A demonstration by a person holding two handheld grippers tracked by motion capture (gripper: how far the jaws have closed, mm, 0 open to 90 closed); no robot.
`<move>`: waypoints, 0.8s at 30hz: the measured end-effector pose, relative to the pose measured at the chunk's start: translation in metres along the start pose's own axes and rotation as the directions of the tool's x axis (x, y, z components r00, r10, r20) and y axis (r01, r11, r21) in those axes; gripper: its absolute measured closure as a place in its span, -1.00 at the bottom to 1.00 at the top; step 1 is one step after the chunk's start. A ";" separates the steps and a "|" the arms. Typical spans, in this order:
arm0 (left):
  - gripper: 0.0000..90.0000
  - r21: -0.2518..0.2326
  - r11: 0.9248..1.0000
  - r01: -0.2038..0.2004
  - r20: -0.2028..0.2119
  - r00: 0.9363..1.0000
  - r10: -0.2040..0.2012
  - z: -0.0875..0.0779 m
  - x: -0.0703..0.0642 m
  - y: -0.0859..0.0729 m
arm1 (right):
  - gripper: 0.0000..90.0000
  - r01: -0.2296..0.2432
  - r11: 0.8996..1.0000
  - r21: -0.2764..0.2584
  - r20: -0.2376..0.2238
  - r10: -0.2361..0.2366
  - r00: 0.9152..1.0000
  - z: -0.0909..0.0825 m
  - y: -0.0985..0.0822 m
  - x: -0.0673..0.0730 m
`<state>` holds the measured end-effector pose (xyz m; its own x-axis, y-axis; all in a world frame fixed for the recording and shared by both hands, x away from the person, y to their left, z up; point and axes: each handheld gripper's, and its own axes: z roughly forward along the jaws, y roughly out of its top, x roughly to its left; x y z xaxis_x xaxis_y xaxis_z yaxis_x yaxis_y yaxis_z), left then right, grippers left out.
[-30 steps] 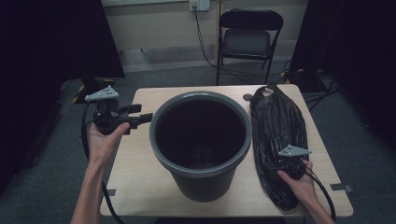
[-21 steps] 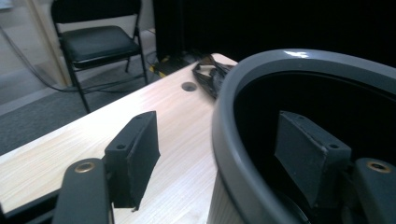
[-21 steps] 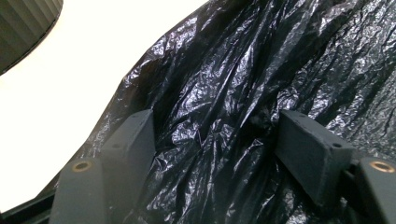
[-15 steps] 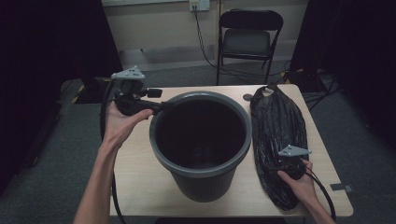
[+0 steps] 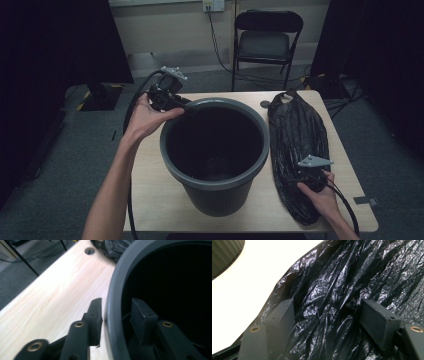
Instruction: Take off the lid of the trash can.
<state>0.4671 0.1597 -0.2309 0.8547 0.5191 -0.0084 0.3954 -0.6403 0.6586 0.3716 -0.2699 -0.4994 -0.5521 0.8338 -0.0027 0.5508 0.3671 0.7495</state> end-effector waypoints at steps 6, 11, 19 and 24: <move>0.54 0.080 0.997 -0.003 -0.035 0.999 0.006 0.010 -0.002 0.007 | -0.37 -0.001 1.000 -0.001 -0.001 0.001 1.000 0.000 0.000 0.000; 0.64 0.062 0.998 0.031 -0.032 0.999 -0.029 0.007 0.000 0.007 | -0.37 -0.001 1.000 -0.001 -0.001 0.001 1.000 0.000 0.000 0.000; 0.69 -0.088 0.993 0.077 -0.014 0.997 -0.078 -0.008 0.000 0.002 | -0.37 -0.001 1.000 -0.001 0.000 0.001 1.000 0.001 0.001 0.000; 0.70 -0.169 0.978 0.126 0.050 0.992 -0.119 -0.010 0.005 -0.009 | -0.37 -0.002 1.000 -0.001 0.001 0.002 1.000 0.001 0.001 0.000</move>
<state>0.4640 0.1734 -0.2292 0.8171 0.5628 -0.1246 0.4375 -0.4647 0.7699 0.3727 -0.2696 -0.4995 -0.5499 0.8352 -0.0017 0.5515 0.3646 0.7503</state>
